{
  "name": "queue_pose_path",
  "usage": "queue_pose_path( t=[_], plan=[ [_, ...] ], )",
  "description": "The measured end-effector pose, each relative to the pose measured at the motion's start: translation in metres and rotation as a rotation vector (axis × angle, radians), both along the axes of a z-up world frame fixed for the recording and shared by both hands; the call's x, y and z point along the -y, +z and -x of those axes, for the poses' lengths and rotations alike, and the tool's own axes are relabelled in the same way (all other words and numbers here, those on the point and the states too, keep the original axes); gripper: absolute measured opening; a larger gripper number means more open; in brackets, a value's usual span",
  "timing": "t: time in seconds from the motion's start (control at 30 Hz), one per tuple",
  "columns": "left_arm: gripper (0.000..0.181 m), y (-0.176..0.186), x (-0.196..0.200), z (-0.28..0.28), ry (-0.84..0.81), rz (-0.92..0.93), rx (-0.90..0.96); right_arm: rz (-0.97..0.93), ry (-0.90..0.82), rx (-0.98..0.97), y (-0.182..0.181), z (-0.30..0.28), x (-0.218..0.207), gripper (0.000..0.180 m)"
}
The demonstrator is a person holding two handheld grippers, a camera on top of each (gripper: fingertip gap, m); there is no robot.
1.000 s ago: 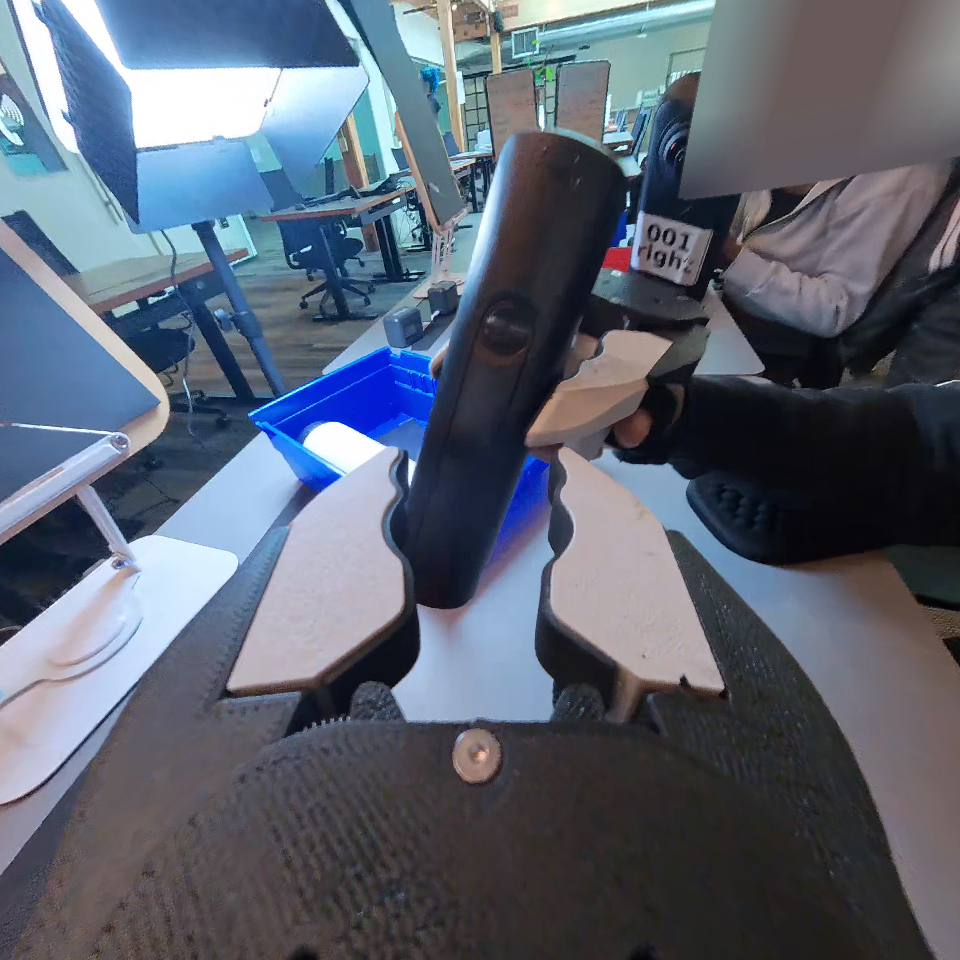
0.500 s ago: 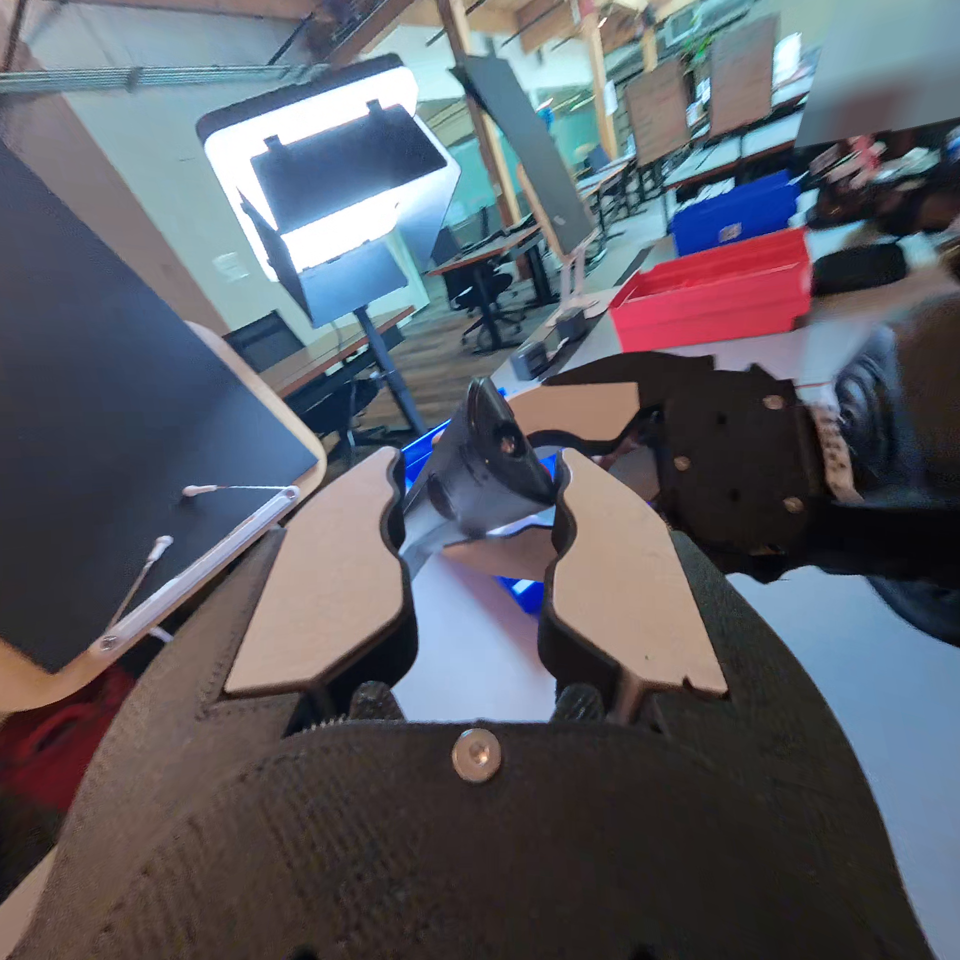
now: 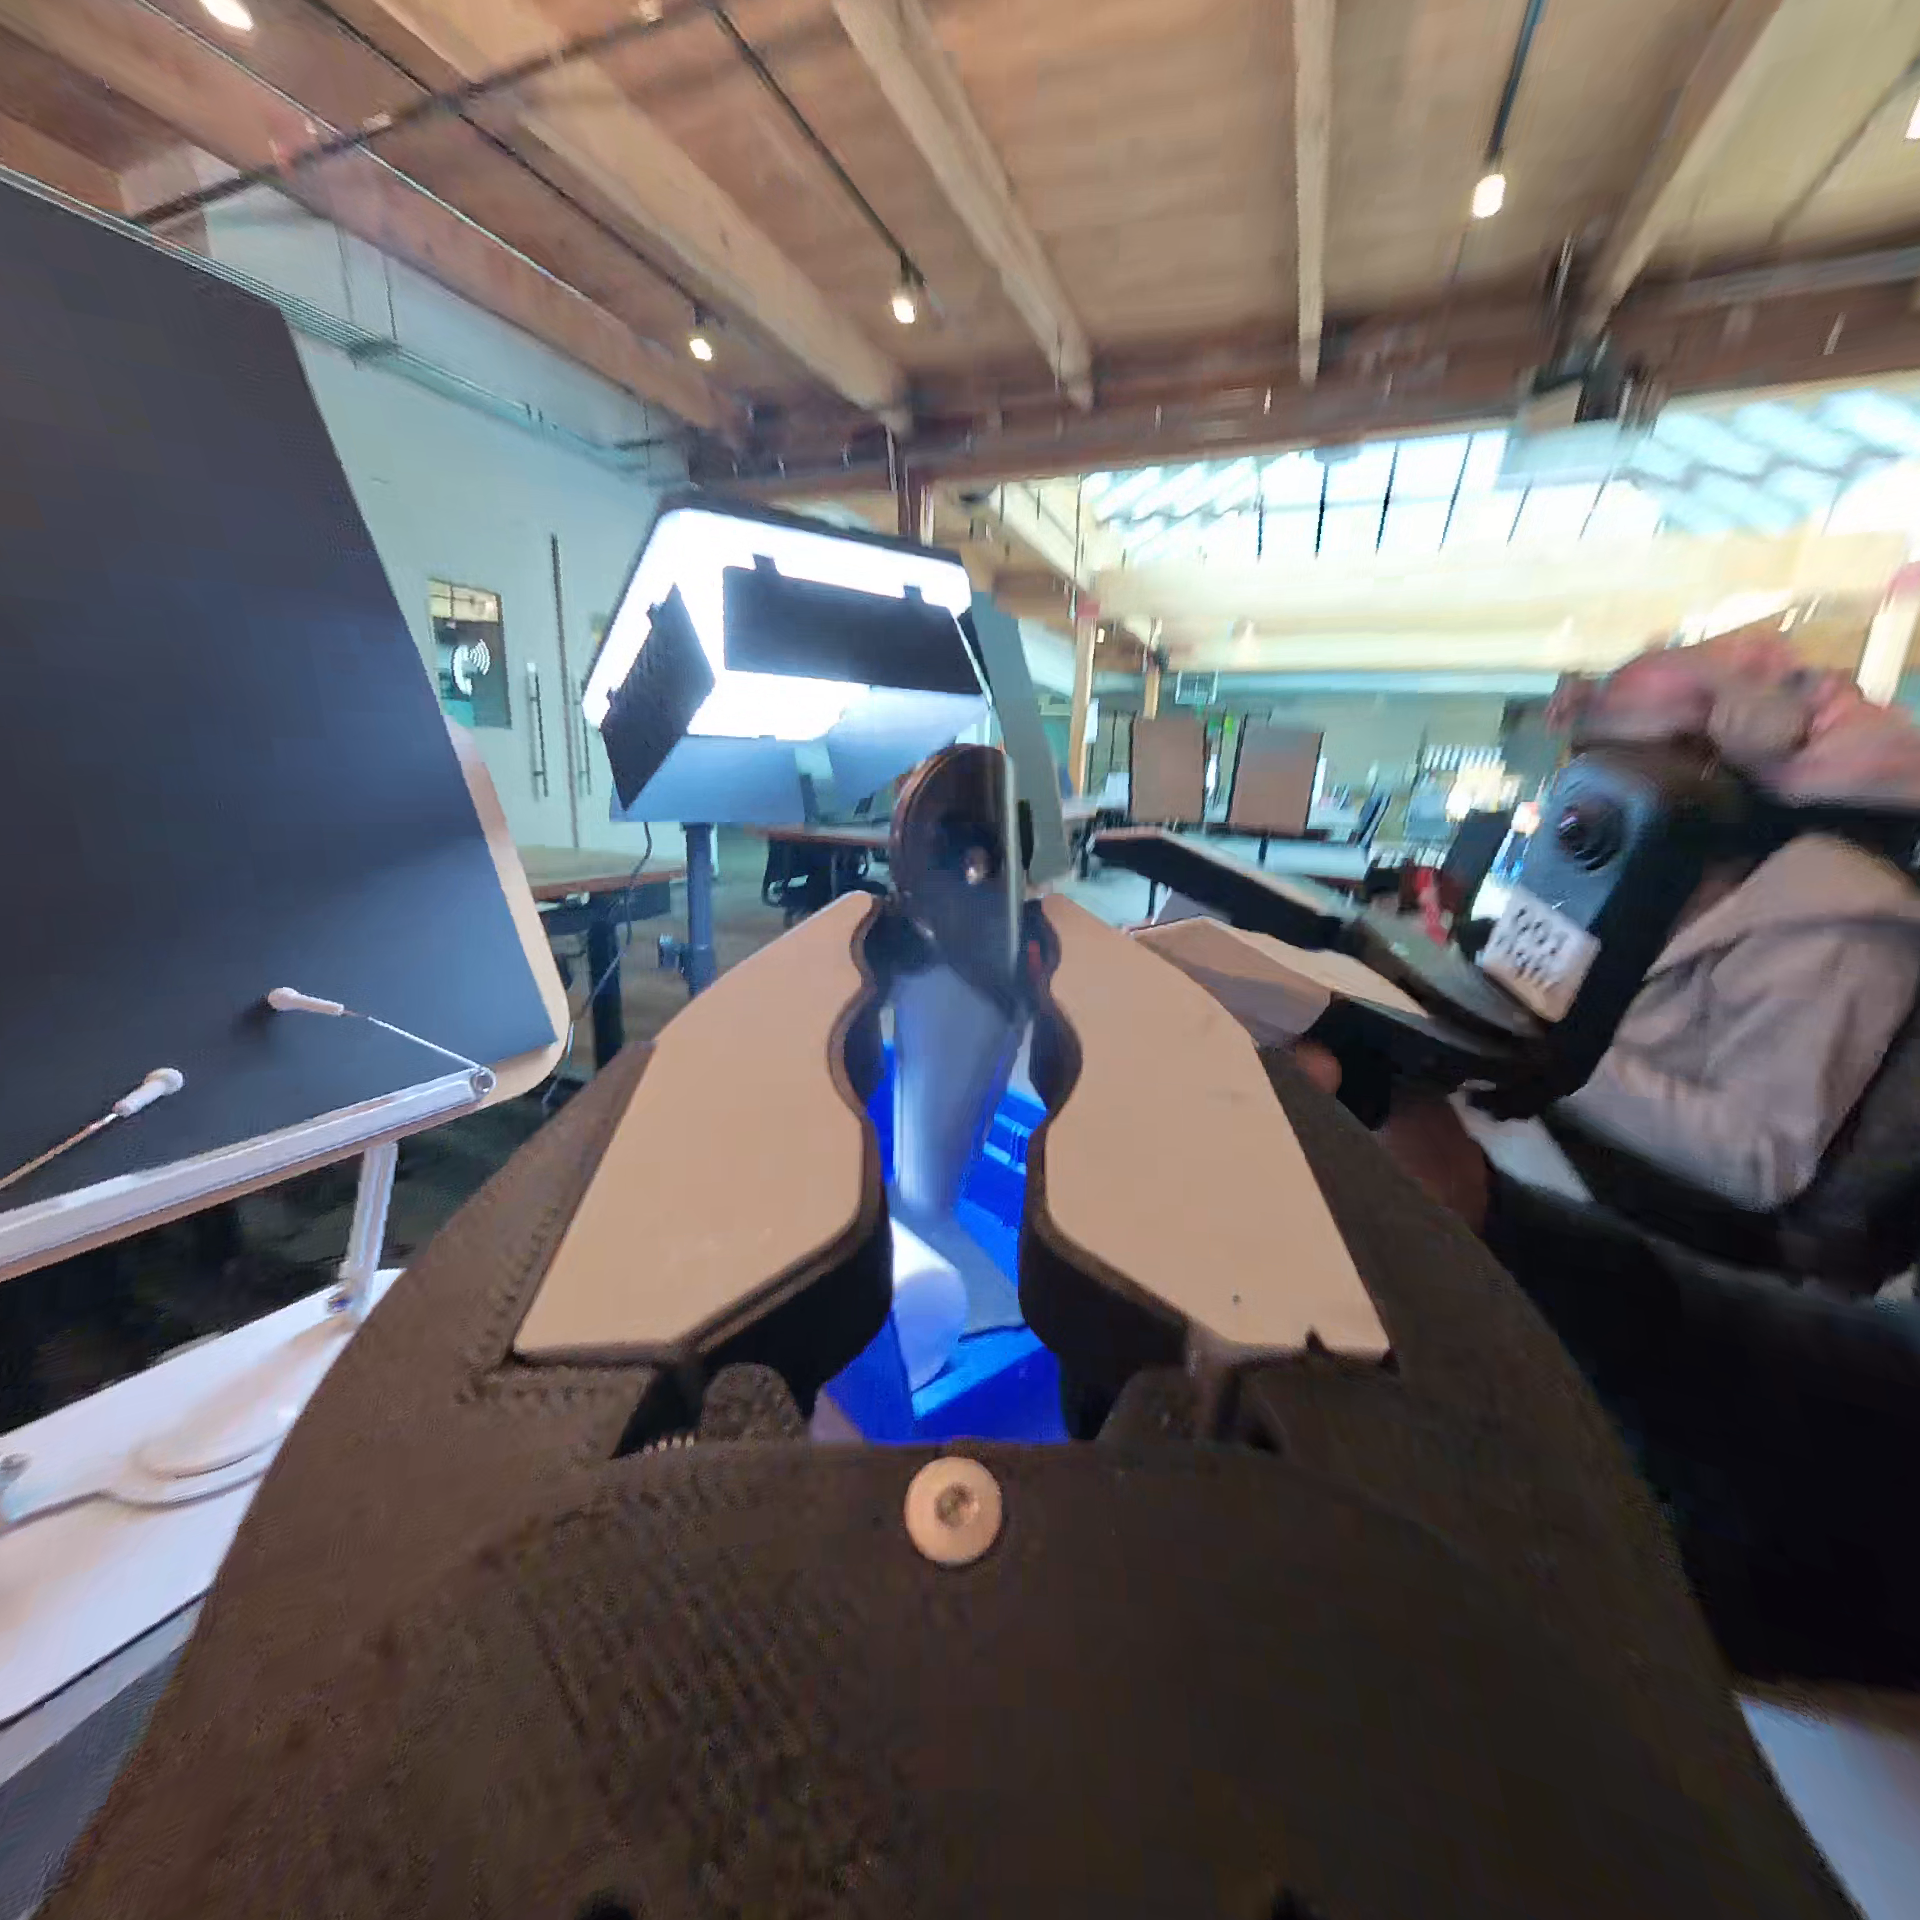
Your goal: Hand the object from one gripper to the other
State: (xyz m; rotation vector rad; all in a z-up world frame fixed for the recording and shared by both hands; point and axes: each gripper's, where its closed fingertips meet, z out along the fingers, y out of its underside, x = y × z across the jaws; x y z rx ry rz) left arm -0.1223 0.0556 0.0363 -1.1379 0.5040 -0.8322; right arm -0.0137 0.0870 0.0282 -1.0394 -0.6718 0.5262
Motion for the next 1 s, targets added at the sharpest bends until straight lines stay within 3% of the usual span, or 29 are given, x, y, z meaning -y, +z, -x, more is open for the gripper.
queue_pose_path(
  t=[0.07,0.13,0.27,0.33,0.37,0.4,0.47,0.53,0.63,0.77,0.9,1.0],
  plan=[
    [0.024,0.007,0.003,0.009,-0.042,-0.004,0.091,0.165,0.132,-0.123,-0.005,-0.004,-0.011,0.054],
    [0.023,0.012,0.008,0.010,-0.122,0.009,0.158,0.276,0.334,-0.095,-0.027,0.014,-0.013,0.061],
    [0.024,0.021,0.022,0.004,-0.255,-0.005,0.261,0.482,0.846,-0.025,-0.069,0.051,0.028,0.072],
    [0.024,0.023,0.026,0.000,-0.296,-0.014,0.298,0.471,0.975,-0.056,-0.064,0.057,0.049,0.060],
    [0.023,0.023,0.027,0.000,-0.310,-0.018,0.321,0.451,0.994,-0.035,-0.062,0.059,0.058,0.044],
    [0.023,0.023,0.026,0.001,-0.331,-0.012,0.348,0.414,0.963,0.000,-0.062,0.060,0.061,0.026],
    [0.023,0.021,0.023,0.005,-0.417,0.033,0.381,0.334,0.889,0.043,-0.053,0.054,0.060,0.025],
    [0.025,0.010,0.017,0.008,-0.466,0.086,0.295,0.312,0.826,0.119,-0.045,0.042,0.055,0.024],
    [0.034,-0.014,0.006,0.015,-0.372,0.122,0.025,0.258,0.702,0.301,-0.045,0.023,0.050,0.023],
    [0.039,-0.035,0.008,0.013,-0.151,0.039,-0.381,0.191,0.573,0.481,-0.047,0.007,0.047,0.023],
    [0.041,-0.059,0.026,-0.031,-0.163,-0.026,-0.647,0.171,0.524,0.618,-0.066,0.013,0.050,0.021],
    [0.046,-0.100,0.032,-0.071,-0.204,-0.033,-0.844,0.176,0.547,0.699,-0.085,0.028,0.058,0.020]
  ],
)
